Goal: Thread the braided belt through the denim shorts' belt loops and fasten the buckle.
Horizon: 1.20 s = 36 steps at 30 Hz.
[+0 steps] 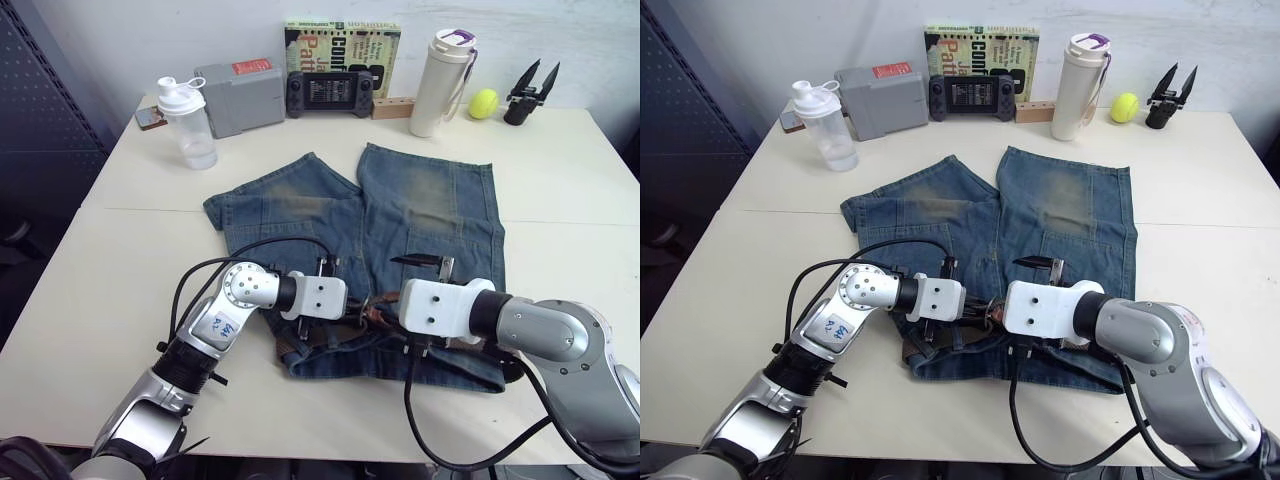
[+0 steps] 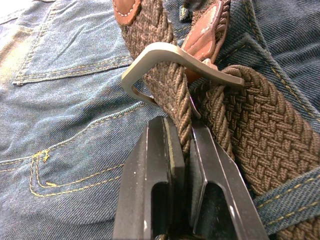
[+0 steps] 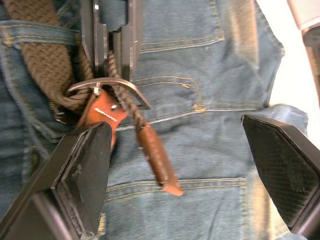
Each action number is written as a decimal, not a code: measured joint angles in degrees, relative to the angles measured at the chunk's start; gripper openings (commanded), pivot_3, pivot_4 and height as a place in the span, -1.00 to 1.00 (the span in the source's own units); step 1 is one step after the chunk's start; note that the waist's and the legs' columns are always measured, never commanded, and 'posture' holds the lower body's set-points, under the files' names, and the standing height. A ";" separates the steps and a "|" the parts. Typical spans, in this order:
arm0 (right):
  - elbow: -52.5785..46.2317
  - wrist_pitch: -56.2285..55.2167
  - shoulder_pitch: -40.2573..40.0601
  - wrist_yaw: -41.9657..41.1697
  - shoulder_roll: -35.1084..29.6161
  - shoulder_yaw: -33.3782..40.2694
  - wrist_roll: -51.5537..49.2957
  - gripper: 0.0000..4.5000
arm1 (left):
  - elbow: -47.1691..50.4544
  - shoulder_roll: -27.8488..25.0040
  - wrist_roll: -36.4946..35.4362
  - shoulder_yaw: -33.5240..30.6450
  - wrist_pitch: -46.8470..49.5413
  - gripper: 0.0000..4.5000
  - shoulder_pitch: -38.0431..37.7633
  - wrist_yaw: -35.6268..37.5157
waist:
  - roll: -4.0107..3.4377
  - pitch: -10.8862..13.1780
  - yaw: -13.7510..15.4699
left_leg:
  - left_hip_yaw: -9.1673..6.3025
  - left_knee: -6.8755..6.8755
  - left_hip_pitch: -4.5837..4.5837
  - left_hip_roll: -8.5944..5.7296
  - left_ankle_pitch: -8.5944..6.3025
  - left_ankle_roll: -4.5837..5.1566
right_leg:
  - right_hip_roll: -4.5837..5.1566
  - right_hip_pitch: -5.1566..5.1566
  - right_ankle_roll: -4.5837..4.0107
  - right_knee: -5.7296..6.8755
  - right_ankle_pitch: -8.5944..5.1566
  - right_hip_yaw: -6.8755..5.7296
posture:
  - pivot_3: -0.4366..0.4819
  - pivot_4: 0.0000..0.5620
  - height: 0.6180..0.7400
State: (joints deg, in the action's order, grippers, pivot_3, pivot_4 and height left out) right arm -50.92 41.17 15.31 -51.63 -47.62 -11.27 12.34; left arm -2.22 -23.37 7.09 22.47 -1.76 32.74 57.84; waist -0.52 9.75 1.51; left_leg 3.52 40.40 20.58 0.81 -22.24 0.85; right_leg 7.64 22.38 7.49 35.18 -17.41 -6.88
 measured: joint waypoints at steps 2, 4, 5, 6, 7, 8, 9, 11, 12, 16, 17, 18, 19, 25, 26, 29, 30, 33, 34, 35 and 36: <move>0.36 -0.20 -0.10 0.27 -0.25 -0.31 0.00 0.62 | 0.03 0.00 0.00 0.03 0.09 -1.00 0.00 -0.11 | 0.00 0.00 0.00 | 0.00 0.00 0.00 0.00 0.00 0.00 | 0.00 0.00 0.00 0.00 0.00 0.00 | -0.05 -0.47 0.85; 0.75 -0.46 -0.26 0.61 -0.77 -0.85 0.01 0.19 | 0.06 0.00 -0.01 0.03 0.18 -1.00 0.00 -0.14 | 0.00 0.00 0.00 | 0.00 0.00 0.00 0.00 0.00 0.00 | 0.00 0.00 0.00 -0.01 0.00 0.00 | -0.05 -0.47 0.85; 0.84 -0.71 -0.30 0.70 -0.84 -1.04 0.01 -0.02 | 0.07 0.00 -0.01 0.03 0.23 -1.00 0.01 -0.14 | 0.00 0.00 0.00 | 0.00 0.00 0.01 0.00 0.00 0.00 | 0.00 0.00 0.00 -0.02 0.00 0.00 | -0.05 -0.47 0.85; 0.87 -0.90 -0.32 0.82 -0.92 -1.30 0.00 -0.22 | 0.07 0.00 -0.01 0.03 0.29 -1.00 0.02 -0.16 | 0.00 0.00 0.00 | 0.00 0.00 0.01 0.00 0.00 0.00 | 0.00 0.00 0.00 -0.02 0.00 0.00 | -0.05 -0.47 0.85; 0.88 -0.96 -0.34 0.89 -1.01 -1.47 0.00 -0.41 | 0.07 0.00 -0.01 0.03 0.32 -1.00 0.02 -0.17 | 0.00 0.00 0.00 | 0.00 0.00 0.01 0.00 0.00 0.00 | 0.00 0.00 0.00 -0.02 0.00 0.00 | -0.05 -0.47 0.85; 0.90 -0.99 -0.48 1.02 -1.04 -1.65 0.00 -0.62 | 0.07 0.01 -0.01 0.03 0.34 -1.00 0.02 -0.19 | 0.00 0.00 0.00 | 0.00 0.00 0.01 0.00 0.00 0.00 | 0.00 0.00 0.00 -0.03 0.00 0.00 | -0.05 -0.47 0.85; 0.92 -0.99 -0.62 1.04 -1.06 -1.76 0.00 -0.83 | 0.07 0.00 -0.01 0.03 0.36 -1.00 0.02 -0.21 | 0.00 0.00 0.00 | 0.00 0.00 0.01 0.00 0.00 0.00 | 0.00 0.00 0.00 -0.02 0.00 0.00 | -0.05 -0.47 0.85; 0.97 -1.01 -1.25 1.09 -1.16 -2.02 -0.01 -0.99 | 0.07 -0.04 0.00 0.02 0.46 -1.00 0.07 -0.35 | 0.00 0.00 -0.03 | 0.01 0.00 0.01 0.01 0.00 0.00 | 0.00 0.00 0.00 -0.04 0.00 0.00 | -0.05 -0.47 0.85; 0.96 -1.01 -1.36 1.18 -1.16 -2.02 -0.01 -0.99 | 0.07 -0.03 0.01 0.03 0.48 -1.00 0.07 -0.39 | 0.00 0.00 -0.03 | 0.01 0.00 0.01 0.01 0.00 0.00 | -0.01 0.00 0.00 -0.04 0.00 0.00 | -0.05 -0.47 0.85; 0.87 -1.06 -2.26 1.89 -1.16 -2.02 0.01 -0.99 | 0.07 0.01 0.02 0.03 0.65 -1.00 0.07 -0.71 | 0.00 0.00 -0.02 | 0.01 0.00 0.01 0.01 0.00 0.00 | -0.01 0.00 0.00 -0.04 0.00 0.00 | -0.05 -0.47 0.85; 0.85 -1.09 -2.43 2.08 -1.16 -2.02 0.01 -0.99 | 0.06 0.05 0.01 0.02 0.68 -1.00 0.07 -0.81 | 0.00 0.00 -0.03 | 0.01 0.00 0.01 0.01 0.00 0.00 | -0.01 0.00 0.00 -0.04 0.00 0.00 | -0.05 -0.47 0.85; 0.81 -1.11 -2.63 2.34 -1.16 -2.04 0.01 -0.99 | 0.06 0.08 0.01 0.00 0.79 -1.00 0.06 -0.94 | 0.00 0.00 -0.02 | 0.01 0.00 0.01 0.01 0.00 0.00 | -0.01 0.00 0.00 -0.04 0.00 0.00 | -0.05 -0.47 0.85; 0.80 -1.11 -2.77 2.46 -1.16 -2.04 0.02 -0.99 | 0.06 0.11 0.00 -0.02 0.95 -1.00 0.06 -1.09 | 0.00 0.00 -0.02 | 0.01 0.00 0.01 0.01 0.00 0.00 | -0.01 0.00 0.00 -0.03 0.00 0.00 | -0.05 -0.47 0.85; 0.88 -0.93 -4.25 3.54 -1.10 -3.34 0.03 -1.00 | 3.31 0.25 -4.42 -3.11 5.56 0.04 -0.47 -1.17 | 0.01 0.01 -0.13 | -0.01 0.01 0.05 0.03 0.00 0.00 | -0.02 0.03 0.00 -0.04 0.00 -0.01 | -0.05 -0.47 0.85; 0.88 -1.00 -4.68 4.01 -1.04 -3.42 0.08 -1.00 | 4.41 0.10 -5.66 -4.21 7.17 0.13 -0.96 -1.35 | 0.01 0.01 -0.16 | -0.01 0.01 0.05 0.03 0.00 0.00 | -0.02 0.03 0.00 -0.04 0.00 -0.01 | -0.05 -0.47 0.85; 0.82 -1.53 -6.51 5.74 -0.98 -3.57 0.80 -1.00 | 8.13 -1.61 -11.53 -9.37 14.43 0.13 -3.00 -1.30 | 0.01 0.01 -0.24 | -0.08 0.01 0.05 0.05 0.00 0.00 | -0.02 0.06 0.00 -0.02 0.00 0.00 | -0.05 -0.47 0.85; 0.74 -1.87 -7.24 6.36 -0.95 -3.56 1.14 -1.00 | 9.39 -2.27 -13.41 -11.18 16.80 0.13 -3.80 -1.24 | 0.01 0.01 -0.25 | -0.17 0.01 0.04 0.05 0.00 0.00 | -0.02 0.05 0.00 -0.01 0.00 0.01 | -0.05 -0.47 0.85; 0.24 -3.03 -9.92 8.64 -0.49 -3.22 1.97 -1.00 | 13.38 -4.15 -21.04 -17.01 25.70 0.13 -6.92 -1.17 | 0.01 0.01 -0.09 | -0.54 0.03 0.05 0.03 0.00 0.00 | 0.01 0.03 0.00 0.00 0.00 0.01 | -0.05 -0.47 0.85; 0.09 -3.48 -10.88 9.21 -0.42 -3.20 2.22 -1.00 | 14.23 -4.68 -23.23 -18.56 28.20 0.13 -7.87 -1.09 | 0.01 0.01 -0.07 | -0.58 0.03 0.05 0.02 0.00 0.00 | 0.02 0.02 0.00 0.00 0.00 0.01 | -0.05 -0.47 0.85; -0.14 -3.81 -11.88 10.05 -0.06 -3.05 2.47 -1.00 | 15.59 -5.31 -25.85 -20.12 31.18 0.13 -9.05 -0.93 | 0.01 0.01 -0.06 | -0.59 0.03 0.05 0.02 0.00 0.00 | 0.02 0.01 0.00 -0.02 0.00 0.00 | -0.05 -0.47 0.85; -0.22 -4.00 -12.61 10.68 0.29 -2.96 2.63 -1.00 | 16.67 -6.06 -27.95 -21.03 33.40 0.03 -9.90 -0.73 | 0.01 0.01 -0.08 | -0.62 0.04 0.05 0.01 0.00 0.00 | 0.02 0.00 0.00 -0.01 0.00 -0.01 | -0.05 -0.47 0.85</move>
State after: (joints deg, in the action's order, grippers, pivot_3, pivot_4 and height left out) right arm -51.14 37.17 2.70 -40.95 -47.33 -14.23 14.97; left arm 14.45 -29.42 -20.86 1.44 31.63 22.84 57.11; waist -0.50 9.76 1.44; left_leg 2.90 40.43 20.63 0.82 -22.24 0.85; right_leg 7.66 22.37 7.49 35.17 -17.42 -6.88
